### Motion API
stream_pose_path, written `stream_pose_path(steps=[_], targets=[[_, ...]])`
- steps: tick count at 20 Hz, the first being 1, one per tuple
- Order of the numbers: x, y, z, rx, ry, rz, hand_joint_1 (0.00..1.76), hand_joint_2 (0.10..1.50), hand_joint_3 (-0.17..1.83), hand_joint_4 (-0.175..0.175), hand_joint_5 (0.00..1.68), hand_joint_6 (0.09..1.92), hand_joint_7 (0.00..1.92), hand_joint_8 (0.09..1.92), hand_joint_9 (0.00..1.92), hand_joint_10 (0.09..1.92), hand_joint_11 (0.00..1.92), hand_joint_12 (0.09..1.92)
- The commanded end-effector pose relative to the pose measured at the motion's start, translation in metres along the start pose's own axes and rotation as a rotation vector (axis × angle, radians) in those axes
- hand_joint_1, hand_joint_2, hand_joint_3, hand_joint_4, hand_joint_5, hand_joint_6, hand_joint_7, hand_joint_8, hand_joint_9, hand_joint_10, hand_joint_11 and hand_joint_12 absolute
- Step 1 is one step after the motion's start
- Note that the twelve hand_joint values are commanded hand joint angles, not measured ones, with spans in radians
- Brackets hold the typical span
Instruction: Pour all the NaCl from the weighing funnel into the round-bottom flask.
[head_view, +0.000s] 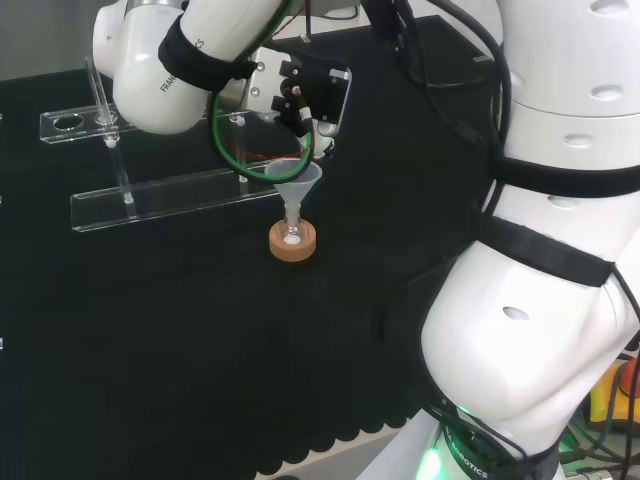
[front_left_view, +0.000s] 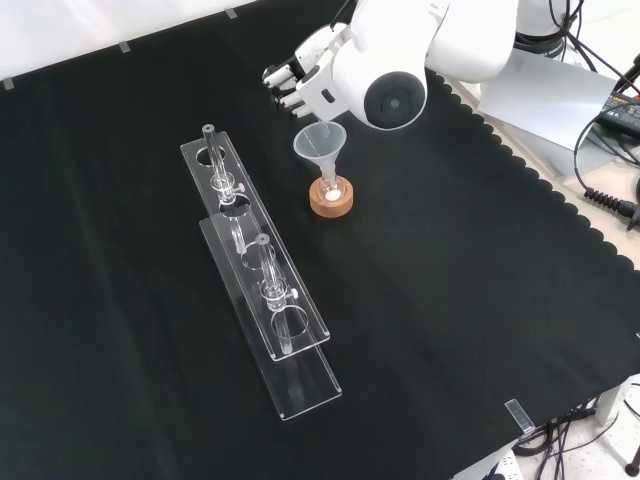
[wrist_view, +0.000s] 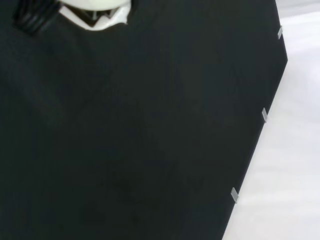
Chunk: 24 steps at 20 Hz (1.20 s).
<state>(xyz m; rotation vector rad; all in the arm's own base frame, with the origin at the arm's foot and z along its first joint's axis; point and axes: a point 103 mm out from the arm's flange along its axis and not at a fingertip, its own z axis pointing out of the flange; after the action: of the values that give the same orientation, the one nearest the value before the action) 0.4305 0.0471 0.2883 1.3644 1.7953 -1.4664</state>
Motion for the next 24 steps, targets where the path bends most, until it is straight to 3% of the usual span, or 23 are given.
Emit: stream_pose_path(steps=[1, 15, 24], targets=[[0.0027, 0.0010, -0.0045, 0.011, -0.029, 0.006, 1.07, 0.70, 0.75, 0.175, 1.09, 1.03, 0.59, 0.66, 0.83, 0.51, 0.48, 1.27], [0.0045, 0.0001, -0.0132, 0.029, -0.100, 0.021, 1.07, 0.69, 0.75, 0.175, 1.09, 1.02, 0.60, 0.66, 0.83, 0.51, 0.49, 1.26], [-0.0007, 0.0001, -0.0061, 0.021, -0.057, 0.025, 1.07, 0.69, 0.75, 0.175, 1.10, 1.02, 0.60, 0.66, 0.83, 0.51, 0.49, 1.26]])
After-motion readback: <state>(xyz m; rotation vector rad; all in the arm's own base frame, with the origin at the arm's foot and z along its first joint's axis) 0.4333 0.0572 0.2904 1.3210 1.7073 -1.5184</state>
